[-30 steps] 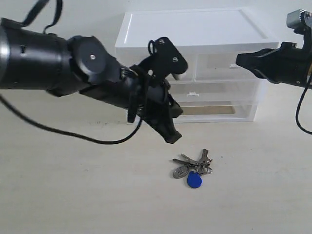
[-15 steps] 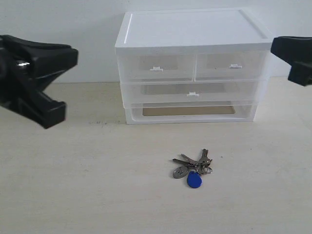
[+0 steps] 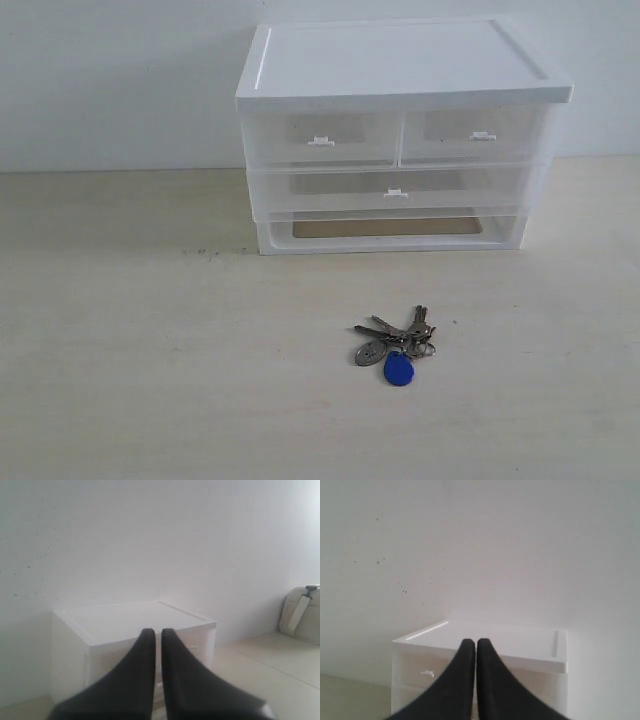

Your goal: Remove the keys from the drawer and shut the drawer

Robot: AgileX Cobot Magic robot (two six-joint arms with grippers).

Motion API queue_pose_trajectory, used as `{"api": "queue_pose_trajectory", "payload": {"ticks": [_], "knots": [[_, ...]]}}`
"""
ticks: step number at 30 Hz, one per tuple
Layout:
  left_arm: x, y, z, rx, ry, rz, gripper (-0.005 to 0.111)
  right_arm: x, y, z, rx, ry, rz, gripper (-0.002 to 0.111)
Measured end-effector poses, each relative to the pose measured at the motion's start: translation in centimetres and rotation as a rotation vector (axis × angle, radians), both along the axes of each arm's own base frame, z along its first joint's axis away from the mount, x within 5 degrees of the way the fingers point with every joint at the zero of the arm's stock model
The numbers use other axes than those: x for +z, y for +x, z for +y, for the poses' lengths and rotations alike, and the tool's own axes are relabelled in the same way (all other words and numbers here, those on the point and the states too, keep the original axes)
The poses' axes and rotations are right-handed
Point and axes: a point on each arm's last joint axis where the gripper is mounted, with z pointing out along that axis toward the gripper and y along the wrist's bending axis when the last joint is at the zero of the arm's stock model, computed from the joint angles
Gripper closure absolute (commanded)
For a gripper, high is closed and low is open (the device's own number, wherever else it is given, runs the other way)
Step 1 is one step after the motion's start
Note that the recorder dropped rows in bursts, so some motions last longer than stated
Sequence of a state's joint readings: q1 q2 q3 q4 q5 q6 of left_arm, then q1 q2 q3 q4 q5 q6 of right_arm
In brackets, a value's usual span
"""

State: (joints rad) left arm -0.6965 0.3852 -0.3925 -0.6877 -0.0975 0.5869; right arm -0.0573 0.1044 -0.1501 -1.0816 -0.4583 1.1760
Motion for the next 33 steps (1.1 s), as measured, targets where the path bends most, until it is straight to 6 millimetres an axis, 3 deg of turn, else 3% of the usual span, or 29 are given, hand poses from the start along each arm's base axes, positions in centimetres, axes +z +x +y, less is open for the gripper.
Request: {"api": "queue_pose_trajectory", "payload": {"ticks": [4, 33], "knots": [[-0.28, -0.61, 0.13, -0.036, -0.003, 0.019, 0.102, -0.56, -0.96, -0.21, -0.027, 0.013, -0.043, 0.108], [-0.57, -0.79, -0.07, -0.065, 0.015, 0.046, 0.102, -0.82, -0.90, -0.40, -0.041, 0.038, -0.025, 0.108]]}}
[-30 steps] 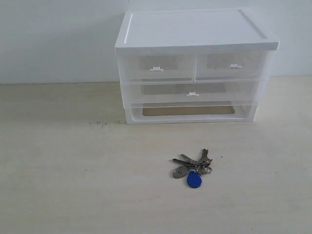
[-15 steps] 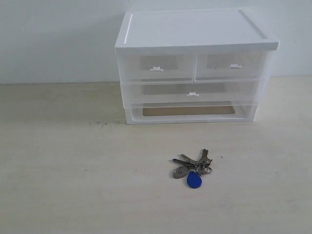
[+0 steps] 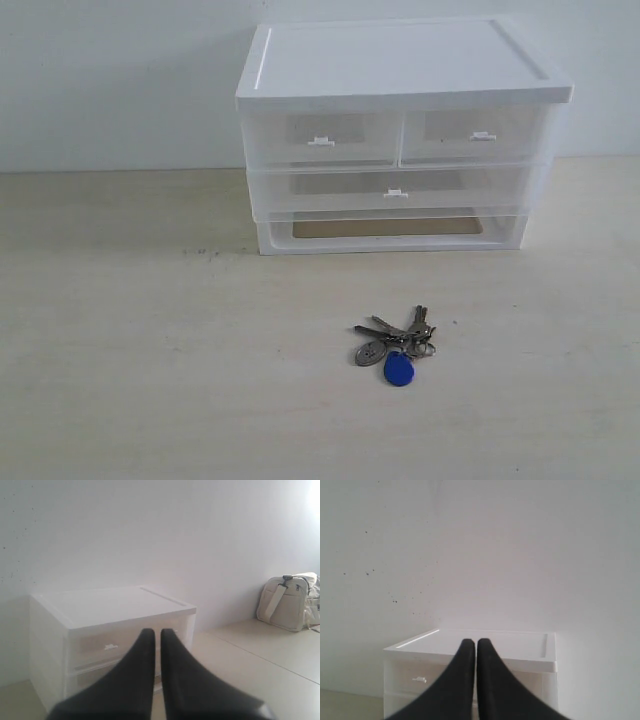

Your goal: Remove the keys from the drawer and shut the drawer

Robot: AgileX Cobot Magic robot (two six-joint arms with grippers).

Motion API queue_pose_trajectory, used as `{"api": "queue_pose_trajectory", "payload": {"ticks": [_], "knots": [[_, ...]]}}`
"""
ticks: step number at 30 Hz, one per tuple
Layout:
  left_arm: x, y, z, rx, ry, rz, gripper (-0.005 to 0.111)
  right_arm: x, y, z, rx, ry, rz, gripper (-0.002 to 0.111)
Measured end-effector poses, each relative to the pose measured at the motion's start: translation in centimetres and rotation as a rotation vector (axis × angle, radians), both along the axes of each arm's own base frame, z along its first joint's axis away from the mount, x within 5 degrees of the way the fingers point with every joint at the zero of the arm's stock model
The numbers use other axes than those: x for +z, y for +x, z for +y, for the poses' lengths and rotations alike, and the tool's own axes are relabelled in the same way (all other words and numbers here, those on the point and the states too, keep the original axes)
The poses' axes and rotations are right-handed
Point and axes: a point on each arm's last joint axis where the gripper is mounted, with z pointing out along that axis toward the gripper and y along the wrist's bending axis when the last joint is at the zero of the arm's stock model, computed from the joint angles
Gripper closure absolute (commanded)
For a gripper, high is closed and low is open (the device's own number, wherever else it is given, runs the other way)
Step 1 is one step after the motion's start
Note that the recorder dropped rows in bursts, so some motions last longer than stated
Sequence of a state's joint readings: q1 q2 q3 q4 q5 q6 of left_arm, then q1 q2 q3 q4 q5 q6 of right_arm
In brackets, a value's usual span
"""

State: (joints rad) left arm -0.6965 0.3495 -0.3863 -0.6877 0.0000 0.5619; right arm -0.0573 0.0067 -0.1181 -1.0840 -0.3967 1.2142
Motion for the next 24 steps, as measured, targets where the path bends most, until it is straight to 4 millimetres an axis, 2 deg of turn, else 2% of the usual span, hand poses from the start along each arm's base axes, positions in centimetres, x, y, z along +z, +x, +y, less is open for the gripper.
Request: {"api": "queue_pose_trajectory", "payload": {"ticks": [11, 24], "knots": [[-0.6, 0.2, 0.1, 0.030, 0.052, -0.019, 0.102, 0.0, 0.0, 0.0, 0.002, 0.002, -0.001, 0.108], [-6.7, 1.3, 0.8, 0.173, 0.285, -0.013, 0.102, 0.0, 0.0, 0.0, 0.002, 0.002, -0.001, 0.108]]}}
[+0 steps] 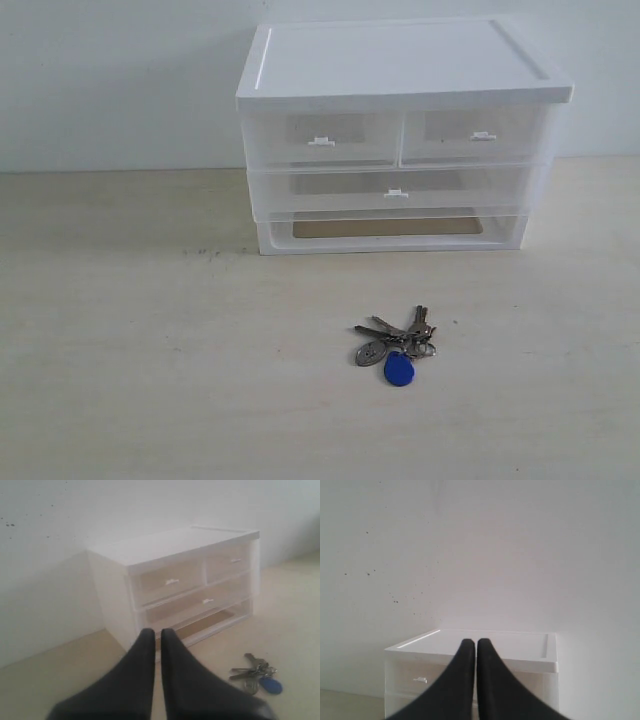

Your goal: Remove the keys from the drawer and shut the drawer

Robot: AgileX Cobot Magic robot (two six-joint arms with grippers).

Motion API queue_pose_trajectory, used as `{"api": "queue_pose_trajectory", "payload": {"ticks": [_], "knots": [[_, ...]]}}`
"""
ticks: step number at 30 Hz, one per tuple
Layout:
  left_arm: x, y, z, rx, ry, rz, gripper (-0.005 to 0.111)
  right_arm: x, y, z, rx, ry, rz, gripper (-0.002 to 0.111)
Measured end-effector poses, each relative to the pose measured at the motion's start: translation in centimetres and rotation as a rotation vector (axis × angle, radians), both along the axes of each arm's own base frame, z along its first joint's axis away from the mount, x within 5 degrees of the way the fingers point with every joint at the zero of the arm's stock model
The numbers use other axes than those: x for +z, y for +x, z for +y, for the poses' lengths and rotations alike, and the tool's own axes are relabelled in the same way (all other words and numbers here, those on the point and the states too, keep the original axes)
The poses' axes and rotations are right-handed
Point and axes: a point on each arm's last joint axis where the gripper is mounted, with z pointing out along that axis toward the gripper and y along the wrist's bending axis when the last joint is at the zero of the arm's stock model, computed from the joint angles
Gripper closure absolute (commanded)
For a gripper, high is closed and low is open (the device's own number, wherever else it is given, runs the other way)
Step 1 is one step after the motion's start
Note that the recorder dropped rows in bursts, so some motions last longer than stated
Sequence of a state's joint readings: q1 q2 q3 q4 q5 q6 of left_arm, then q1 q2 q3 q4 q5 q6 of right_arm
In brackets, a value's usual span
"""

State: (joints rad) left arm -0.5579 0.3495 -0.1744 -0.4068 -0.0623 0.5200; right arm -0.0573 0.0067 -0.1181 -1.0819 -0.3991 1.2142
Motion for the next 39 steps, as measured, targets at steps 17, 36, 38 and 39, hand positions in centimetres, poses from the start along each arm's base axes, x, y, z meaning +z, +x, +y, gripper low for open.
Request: {"api": "queue_pose_trajectory", "payload": {"ticks": [17, 36, 38, 39], "knots": [[-3.2, -1.1, 3.6, 0.376, -0.203, -0.084, 0.102, 0.0, 0.0, 0.0, 0.001, 0.000, -0.001, 0.108], [-5.8, -2.3, 5.2, 0.646, -0.104, 0.123, 0.102, 0.0, 0.0, 0.0, -0.005, 0.000, 0.003, 0.108], [-6.2, -2.3, 5.3, 0.652, -0.093, 0.168, 0.102, 0.0, 0.0, 0.0, -0.005, 0.000, 0.003, 0.108], [-6.3, -2.3, 5.3, 0.653, -0.089, 0.180, 0.102, 0.0, 0.0, 0.0, -0.005, 0.000, 0.003, 0.108]]}}
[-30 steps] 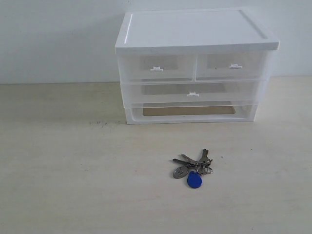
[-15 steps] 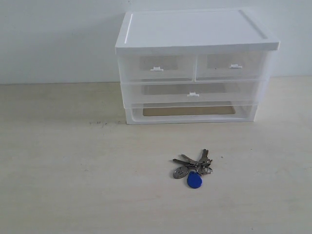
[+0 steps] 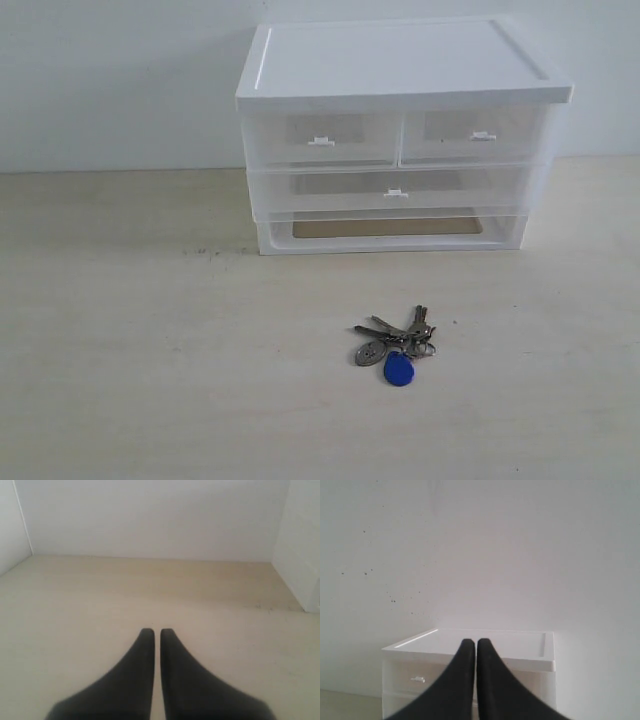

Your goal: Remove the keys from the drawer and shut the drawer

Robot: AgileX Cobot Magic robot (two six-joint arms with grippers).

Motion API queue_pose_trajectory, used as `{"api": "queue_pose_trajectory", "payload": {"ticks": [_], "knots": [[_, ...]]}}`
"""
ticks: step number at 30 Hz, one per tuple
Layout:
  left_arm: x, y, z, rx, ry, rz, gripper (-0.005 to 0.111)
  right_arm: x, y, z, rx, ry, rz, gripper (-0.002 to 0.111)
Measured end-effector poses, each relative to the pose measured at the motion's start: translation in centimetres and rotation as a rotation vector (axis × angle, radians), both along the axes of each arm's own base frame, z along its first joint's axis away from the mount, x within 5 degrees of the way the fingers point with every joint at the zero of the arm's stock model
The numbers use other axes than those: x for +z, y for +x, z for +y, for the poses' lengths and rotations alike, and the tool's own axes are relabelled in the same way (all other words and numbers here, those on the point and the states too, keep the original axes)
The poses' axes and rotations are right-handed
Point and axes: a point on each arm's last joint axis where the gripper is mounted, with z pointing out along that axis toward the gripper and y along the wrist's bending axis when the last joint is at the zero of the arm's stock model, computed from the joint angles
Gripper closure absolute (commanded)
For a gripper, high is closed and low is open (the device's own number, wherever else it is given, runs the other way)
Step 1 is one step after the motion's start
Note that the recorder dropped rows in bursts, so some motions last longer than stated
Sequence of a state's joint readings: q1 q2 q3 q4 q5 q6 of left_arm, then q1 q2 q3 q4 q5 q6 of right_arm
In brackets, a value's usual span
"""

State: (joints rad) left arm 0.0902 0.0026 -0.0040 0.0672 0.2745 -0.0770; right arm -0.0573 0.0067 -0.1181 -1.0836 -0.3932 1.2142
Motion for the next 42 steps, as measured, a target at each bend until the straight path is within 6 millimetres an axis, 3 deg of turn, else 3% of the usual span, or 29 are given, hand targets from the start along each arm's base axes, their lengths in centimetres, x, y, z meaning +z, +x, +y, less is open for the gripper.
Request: {"api": "queue_pose_trajectory", "payload": {"ticks": [34, 38, 42], "knots": [[-0.1, 0.0, 0.0, 0.001, -0.001, 0.014, 0.102, 0.0, -0.1, 0.1, 0.036, 0.006, 0.002, 0.108], [-0.1, 0.0, 0.0, 0.001, -0.002, 0.016, 0.102, 0.3, -0.2, -0.1, 0.099, 0.207, 0.027, 0.108], [-0.1, 0.0, 0.0, 0.001, -0.002, 0.016, 0.102, 0.7, -0.2, -0.9, 0.245, 0.708, 0.073, 0.108]]}}
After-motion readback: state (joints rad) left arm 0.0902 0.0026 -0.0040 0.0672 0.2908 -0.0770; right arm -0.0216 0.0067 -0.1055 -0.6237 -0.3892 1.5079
